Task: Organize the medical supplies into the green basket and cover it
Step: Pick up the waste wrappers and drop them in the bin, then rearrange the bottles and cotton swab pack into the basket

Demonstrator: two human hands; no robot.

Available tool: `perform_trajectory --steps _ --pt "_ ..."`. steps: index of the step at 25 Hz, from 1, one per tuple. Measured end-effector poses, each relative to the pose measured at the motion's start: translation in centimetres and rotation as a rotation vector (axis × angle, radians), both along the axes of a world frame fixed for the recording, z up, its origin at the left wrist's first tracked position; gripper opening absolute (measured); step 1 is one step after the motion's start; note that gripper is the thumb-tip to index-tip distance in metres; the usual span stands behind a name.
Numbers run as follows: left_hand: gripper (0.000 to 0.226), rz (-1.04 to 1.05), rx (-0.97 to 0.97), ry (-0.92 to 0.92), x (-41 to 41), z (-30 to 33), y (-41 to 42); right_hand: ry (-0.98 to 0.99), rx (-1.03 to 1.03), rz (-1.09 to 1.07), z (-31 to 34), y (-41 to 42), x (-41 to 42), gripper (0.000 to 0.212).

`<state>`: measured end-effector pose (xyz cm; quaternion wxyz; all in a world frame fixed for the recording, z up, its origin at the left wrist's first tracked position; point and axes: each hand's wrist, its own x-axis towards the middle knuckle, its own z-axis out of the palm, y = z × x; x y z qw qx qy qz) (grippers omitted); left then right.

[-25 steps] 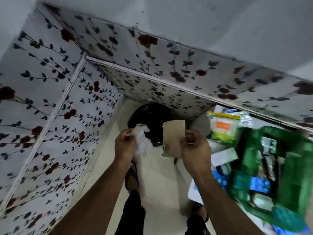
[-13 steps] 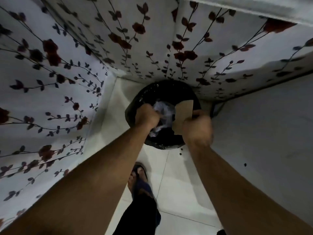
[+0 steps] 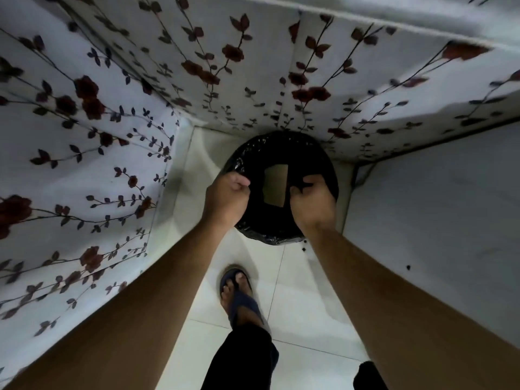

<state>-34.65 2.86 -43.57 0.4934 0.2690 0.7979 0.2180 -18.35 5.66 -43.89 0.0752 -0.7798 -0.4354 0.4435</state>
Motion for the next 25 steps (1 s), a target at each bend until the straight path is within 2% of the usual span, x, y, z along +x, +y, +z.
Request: perform_trajectory --steps 4,9,12,15,19,21,23,25 --pt "0.016 -0.006 0.014 -0.025 2.1 6.2 -1.7 0.054 0.054 0.032 8.9 -2.2 2.5 0.035" --pt "0.019 -0.002 0.026 -0.055 7.2 18.3 -3.4 0.100 0.178 0.167 24.5 -3.7 7.4 0.030" --pt "0.027 0.000 0.069 -0.066 11.7 23.9 -4.0 0.174 0.323 0.211 31.5 -4.2 12.4 0.028" --pt "0.025 -0.036 0.129 -0.005 17.7 30.2 -3.9 0.212 0.426 0.229 37.7 -4.4 20.2 0.026" --pt "0.022 -0.248 0.170 0.054 25.4 33.6 -3.8 0.201 0.485 0.151 40.9 -4.7 31.9 0.018" --pt "0.041 -0.453 0.141 0.099 28.6 33.2 -3.5 0.194 0.491 0.063 40.0 -4.7 37.0 0.019" --pt "0.060 -0.654 0.119 0.225 30.4 31.9 -3.4 0.154 0.498 -0.014 38.3 -4.7 41.1 0.018" --pt "0.063 -0.729 0.125 0.288 30.7 30.7 -3.5 0.127 0.489 -0.074 36.4 -4.9 43.7 0.017"
